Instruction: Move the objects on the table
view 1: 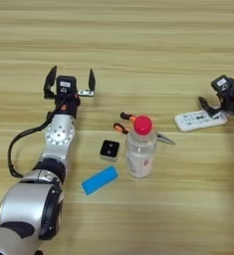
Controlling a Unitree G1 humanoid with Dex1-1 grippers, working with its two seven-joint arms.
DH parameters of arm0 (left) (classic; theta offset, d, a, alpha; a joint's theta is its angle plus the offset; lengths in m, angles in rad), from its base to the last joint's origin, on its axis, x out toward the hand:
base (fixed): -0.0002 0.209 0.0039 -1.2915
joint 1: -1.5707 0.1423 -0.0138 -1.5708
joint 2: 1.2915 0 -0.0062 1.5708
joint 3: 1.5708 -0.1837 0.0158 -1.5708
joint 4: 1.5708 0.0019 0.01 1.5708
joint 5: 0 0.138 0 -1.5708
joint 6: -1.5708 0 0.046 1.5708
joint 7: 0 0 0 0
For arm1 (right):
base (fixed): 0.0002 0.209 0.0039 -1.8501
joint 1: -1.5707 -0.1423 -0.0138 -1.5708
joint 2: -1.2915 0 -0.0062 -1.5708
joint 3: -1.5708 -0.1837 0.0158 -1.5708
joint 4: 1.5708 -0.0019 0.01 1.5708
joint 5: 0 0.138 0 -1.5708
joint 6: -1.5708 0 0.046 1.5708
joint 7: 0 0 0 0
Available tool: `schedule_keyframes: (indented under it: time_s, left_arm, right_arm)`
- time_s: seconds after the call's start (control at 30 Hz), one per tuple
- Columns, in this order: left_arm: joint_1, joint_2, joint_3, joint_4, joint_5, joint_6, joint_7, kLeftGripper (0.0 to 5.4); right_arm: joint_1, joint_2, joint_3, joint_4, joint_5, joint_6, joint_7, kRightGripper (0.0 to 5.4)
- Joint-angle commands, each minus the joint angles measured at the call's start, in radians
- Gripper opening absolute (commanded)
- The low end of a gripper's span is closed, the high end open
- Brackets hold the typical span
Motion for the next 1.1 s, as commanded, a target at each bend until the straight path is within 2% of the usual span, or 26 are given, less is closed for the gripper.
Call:
schedule_keyframes:
  time_s: [0.03, 0.17, 0.33, 0.4, 0.67, 0.9, 1.0, 1.1]
  left_arm:
    - [-0.019, 0.004, -0.002, 0.009, 0.012, 0.003, 0.004, 5.4]
    - [-0.018, 0.006, 0.0, 0.01, 0.01, 0.003, 0.002, 5.4]
    - [-0.019, 0.01, 0.002, 0.012, 0.008, 0.004, -0.003, 5.4]
    - [-0.02, 0.011, 0.002, 0.014, 0.007, 0.005, -0.004, 5.4]
    - [-0.021, 0.013, 0.005, 0.018, 0.006, 0.007, -0.007, 5.4]
    - [-0.021, 0.011, 0.006, 0.017, 0.008, 0.006, -0.005, 5.4]
    - [-0.023, 0.01, 0.005, 0.018, 0.008, 0.008, -0.005, 5.4]
    - [-0.026, 0.01, 0.005, 0.021, 0.009, 0.01, -0.006, 5.4]
  right_arm:
    - [0.009, -0.019, 0.023, 0.0, -0.026, -0.01, 0.028, 5.38]
    - [0.049, -0.039, 0.022, -0.012, -0.017, -0.033, 0.084, 5.38]
    - [0.122, -0.053, -0.022, -0.068, 0.07, -0.072, 0.27, 5.38]
    - [0.141, -0.06, -0.033, -0.086, 0.091, -0.074, 0.311, 5.38]
    - [0.16, -0.073, -0.06, -0.13, 0.134, -0.058, 0.371, 5.38]
    - [0.218, -0.102, -0.068, -0.186, 0.154, -0.063, 0.422, 5.38]
    - [0.242, -0.116, -0.072, -0.21, 0.163, -0.06, 0.428, 5.38]
    - [0.239, -0.114, -0.093, -0.223, 0.188, -0.041, 0.428, 5.38]
